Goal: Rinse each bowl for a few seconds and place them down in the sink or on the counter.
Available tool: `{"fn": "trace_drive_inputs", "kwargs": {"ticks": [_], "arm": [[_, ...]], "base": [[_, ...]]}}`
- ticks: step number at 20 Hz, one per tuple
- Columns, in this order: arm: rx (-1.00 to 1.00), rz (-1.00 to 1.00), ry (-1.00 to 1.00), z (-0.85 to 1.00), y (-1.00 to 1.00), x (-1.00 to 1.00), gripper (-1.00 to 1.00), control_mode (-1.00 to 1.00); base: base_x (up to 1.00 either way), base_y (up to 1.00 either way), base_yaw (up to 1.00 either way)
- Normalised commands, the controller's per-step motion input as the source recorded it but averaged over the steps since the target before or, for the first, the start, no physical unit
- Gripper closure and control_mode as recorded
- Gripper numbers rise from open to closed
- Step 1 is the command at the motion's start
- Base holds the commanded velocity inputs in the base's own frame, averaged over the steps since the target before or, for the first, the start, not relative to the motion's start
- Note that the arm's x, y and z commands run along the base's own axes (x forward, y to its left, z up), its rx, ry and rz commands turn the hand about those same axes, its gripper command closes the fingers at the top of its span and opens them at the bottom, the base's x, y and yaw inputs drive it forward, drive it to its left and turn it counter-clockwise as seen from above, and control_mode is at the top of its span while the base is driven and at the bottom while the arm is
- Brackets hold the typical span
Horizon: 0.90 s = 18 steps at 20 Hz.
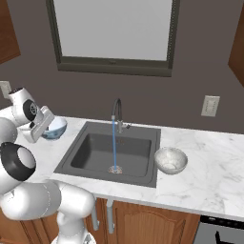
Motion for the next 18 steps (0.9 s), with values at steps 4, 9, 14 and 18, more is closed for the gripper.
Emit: {"fn": "trace_drive_inputs", "kwargs": {"ticks": [4,9,14,18], "arm": [[0.00,0.00,0.01,-0.19,0.20,0.03,1.00,-1.00],[0.00,0.00,0.01,-0.21,0.18,0.00,1.00,-1.00],[0.00,0.00,0.01,-0.21,0.13,0.00,1.00,-1.00],[0.00,0.00,0.00,-0.20,0.08,0.00,1.00,-1.00]], "base": [[0.00,0.00,0.00],[0.00,0.00,0.00],[0.00,0.00,0.00],[0.00,0.00,0.00]]}}
